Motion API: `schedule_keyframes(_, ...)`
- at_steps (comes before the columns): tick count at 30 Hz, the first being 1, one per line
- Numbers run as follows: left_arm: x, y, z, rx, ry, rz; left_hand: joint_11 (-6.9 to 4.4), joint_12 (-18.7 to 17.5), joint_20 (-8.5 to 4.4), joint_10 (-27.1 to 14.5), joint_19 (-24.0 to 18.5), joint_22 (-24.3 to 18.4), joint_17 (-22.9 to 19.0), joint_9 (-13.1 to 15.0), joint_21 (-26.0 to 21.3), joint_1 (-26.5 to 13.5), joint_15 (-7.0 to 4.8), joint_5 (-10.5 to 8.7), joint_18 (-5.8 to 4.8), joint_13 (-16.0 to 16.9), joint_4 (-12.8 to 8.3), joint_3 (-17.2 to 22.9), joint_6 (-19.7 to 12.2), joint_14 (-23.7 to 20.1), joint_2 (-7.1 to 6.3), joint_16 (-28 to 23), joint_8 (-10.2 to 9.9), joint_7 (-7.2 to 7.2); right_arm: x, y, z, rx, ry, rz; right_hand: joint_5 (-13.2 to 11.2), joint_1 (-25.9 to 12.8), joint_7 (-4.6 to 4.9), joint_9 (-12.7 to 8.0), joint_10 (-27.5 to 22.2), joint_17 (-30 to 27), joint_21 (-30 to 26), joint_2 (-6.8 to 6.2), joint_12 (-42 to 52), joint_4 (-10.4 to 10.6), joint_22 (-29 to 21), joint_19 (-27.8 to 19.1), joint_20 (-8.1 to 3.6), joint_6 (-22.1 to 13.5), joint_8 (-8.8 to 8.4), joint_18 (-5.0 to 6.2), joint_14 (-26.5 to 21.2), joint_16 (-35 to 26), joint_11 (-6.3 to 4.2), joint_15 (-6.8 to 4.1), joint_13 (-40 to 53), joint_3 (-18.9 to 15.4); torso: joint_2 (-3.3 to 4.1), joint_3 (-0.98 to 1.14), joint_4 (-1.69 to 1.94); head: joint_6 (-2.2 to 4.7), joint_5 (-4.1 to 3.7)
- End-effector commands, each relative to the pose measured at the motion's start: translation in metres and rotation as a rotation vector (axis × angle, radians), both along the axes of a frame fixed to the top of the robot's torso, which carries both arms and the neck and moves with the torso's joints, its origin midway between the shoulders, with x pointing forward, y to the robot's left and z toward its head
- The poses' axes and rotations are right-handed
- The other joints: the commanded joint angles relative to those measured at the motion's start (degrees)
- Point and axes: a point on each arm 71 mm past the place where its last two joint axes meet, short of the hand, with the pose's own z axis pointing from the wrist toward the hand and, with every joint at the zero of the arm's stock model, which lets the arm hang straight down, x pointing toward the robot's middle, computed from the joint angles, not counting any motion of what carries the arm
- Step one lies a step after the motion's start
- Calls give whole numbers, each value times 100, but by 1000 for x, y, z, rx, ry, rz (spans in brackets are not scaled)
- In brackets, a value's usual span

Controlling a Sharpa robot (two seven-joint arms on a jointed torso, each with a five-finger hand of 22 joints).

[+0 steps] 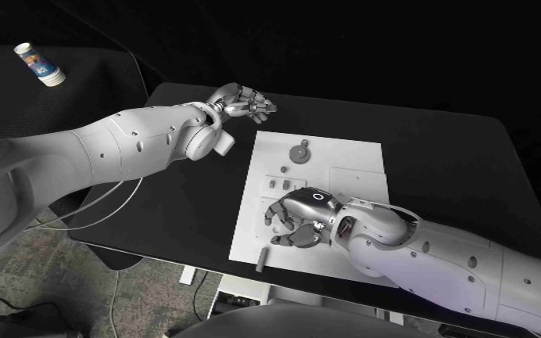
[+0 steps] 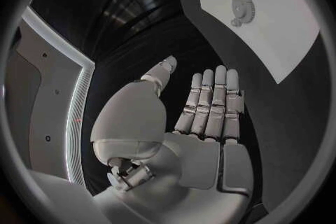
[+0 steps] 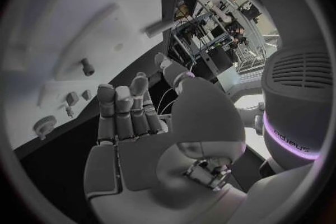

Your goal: Assemble the parts on the task board

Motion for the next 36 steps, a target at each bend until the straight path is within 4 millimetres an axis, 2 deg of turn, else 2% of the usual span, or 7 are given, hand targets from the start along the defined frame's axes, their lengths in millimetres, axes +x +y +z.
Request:
schedule_keyframes(1, 0, -3, 1, -6, -4, -16, 6, -26, -2, 0, -30, 9, -9, 7, -35, 10, 2, 0, -109, 6, 5, -23, 36, 45, 59, -31, 11, -17, -6, 6, -2, -51, 4, 70, -30, 96, -87, -14, -63, -6, 727, -11, -34, -3, 11, -76, 3, -41, -32, 122, -73, -25, 27, 0, -8, -72, -2, -5, -3, -3, 7)
schedule_keyframes(8, 0, -4, 1, -6, -3, -16, 7, -27, -2, 0, -30, 9, -9, 7, -36, 10, 2, 0, -109, 6, 6, -24, 36, 46, 59, -33, 11, -17, -12, 15, -5, -117, 7, 125, -25, 292, -226, -54, -129, -1, 702, 10, -32, 2, 17, -129, 15, -272, -108, 110, -152, -34, 68, 28, -9, -167, 0, -3, 1, -7, 17)
schedule_keyframes(11, 0, -4, 1, -7, -3, -18, 7, -28, -2, 1, -30, 10, -10, 6, -36, 9, 2, 0, -109, 6, 6, -24, 36, 46, 59, -33, 11, -17, -15, 19, -7, -154, 7, 152, -16, 493, -314, -83, -182, 2, 683, 42, -28, 8, 18, -161, 24, -453, -144, 100, -211, -39, 91, 51, -9, -166, 1, -4, 1, -9, 22)
schedule_keyframes(17, 1, -5, 1, -7, -3, -20, 7, -29, -1, 1, -31, 10, -10, 6, -36, 9, 2, 0, -110, 7, 7, -25, 36, 47, 59, -35, 11, -17, -19, 24, -11, -202, 2, 189, -9, 715, -396, -107, -239, 6, 666, 80, -23, 11, 18, -190, 34, -622, -159, 90, -271, -43, 111, 76, -9, -120, 0, -3, 3, -9, 20)
schedule_keyframes(26, 1, -5, 1, -7, -2, -19, 7, -30, -1, 2, -31, 10, -11, 6, -36, 8, 2, 0, -110, 7, 8, -25, 37, 48, 60, -37, 10, -17, -22, 25, -22, -260, -20, 214, -12, 974, -433, -105, -285, 9, 654, 101, -12, 20, 17, -209, 42, -680, -119, 81, -324, -45, 123, 98, -8, 9, 0, -2, 0, -12, 12)
schedule_keyframes(36, 1, -6, 1, -7, -1, -21, 7, -32, -1, 3, -32, 11, -11, 6, -37, 8, 2, 0, -110, 7, 9, -26, 38, 49, 61, -38, 10, -17, -24, 27, -32, -279, -52, 223, -12, 1008, -432, -101, -289, 10, 653, 102, -9, 23, 17, -210, 44, -676, -108, 80, -329, -45, 124, 101, -7, 32, 3, 0, 4, -16, 5)
